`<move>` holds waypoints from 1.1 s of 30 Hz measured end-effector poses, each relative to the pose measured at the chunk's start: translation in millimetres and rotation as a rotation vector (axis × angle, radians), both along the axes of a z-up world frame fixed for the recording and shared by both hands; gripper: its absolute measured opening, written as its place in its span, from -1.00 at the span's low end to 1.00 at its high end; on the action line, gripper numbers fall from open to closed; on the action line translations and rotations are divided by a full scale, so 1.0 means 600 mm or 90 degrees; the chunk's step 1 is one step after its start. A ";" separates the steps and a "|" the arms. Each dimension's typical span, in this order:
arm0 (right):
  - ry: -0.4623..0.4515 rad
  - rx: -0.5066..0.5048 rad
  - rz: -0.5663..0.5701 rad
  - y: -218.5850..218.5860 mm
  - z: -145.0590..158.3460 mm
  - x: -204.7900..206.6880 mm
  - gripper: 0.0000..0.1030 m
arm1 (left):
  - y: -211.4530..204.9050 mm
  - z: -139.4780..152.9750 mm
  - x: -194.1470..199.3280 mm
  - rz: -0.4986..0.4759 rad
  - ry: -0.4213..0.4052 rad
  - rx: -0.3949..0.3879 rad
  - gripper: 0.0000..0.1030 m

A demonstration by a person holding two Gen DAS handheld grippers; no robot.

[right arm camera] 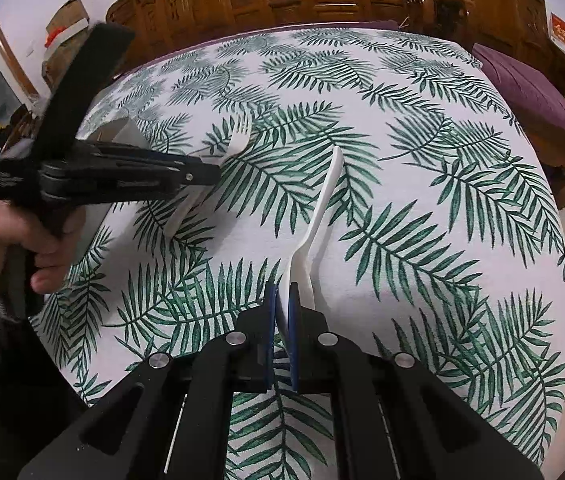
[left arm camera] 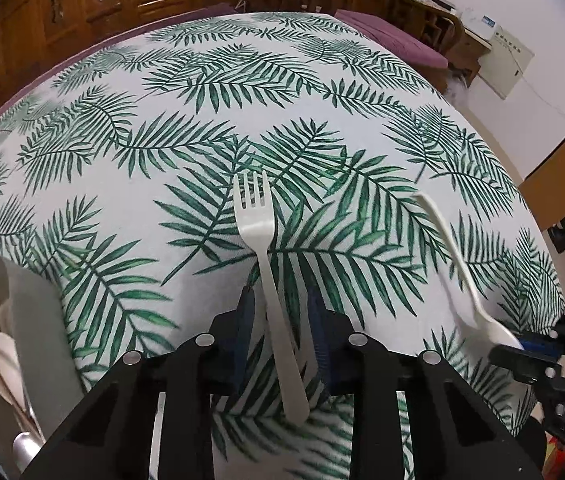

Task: Organize utensils
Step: 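Grasp the white plastic fork with the left gripper while the right gripper holds the spoon, then carry the white fork over the tray and lower it while the right gripper holds the spoon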

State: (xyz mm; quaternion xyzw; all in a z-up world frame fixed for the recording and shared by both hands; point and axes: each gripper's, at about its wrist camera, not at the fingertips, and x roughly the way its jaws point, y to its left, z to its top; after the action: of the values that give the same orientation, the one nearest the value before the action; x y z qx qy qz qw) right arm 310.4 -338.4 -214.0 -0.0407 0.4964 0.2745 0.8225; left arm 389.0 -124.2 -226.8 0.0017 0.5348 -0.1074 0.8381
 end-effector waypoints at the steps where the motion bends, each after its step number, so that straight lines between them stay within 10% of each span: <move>1: -0.001 0.002 -0.003 -0.002 0.002 0.001 -0.86 | 0.000 -0.003 0.003 0.002 0.001 0.000 -0.56; 10: -0.007 0.002 0.002 0.002 0.010 -0.001 -0.86 | 0.002 -0.013 0.013 0.011 -0.001 0.002 -0.87; 33: -0.059 0.013 0.053 0.057 0.070 -0.038 -0.86 | 0.075 0.092 -0.092 0.034 -0.049 0.000 -0.88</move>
State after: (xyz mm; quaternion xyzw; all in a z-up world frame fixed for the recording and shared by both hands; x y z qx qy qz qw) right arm 287.8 -304.0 -171.7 -0.0655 0.4524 0.3116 0.8330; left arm 334.0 -79.2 -171.3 -0.0083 0.5022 -0.0843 0.8606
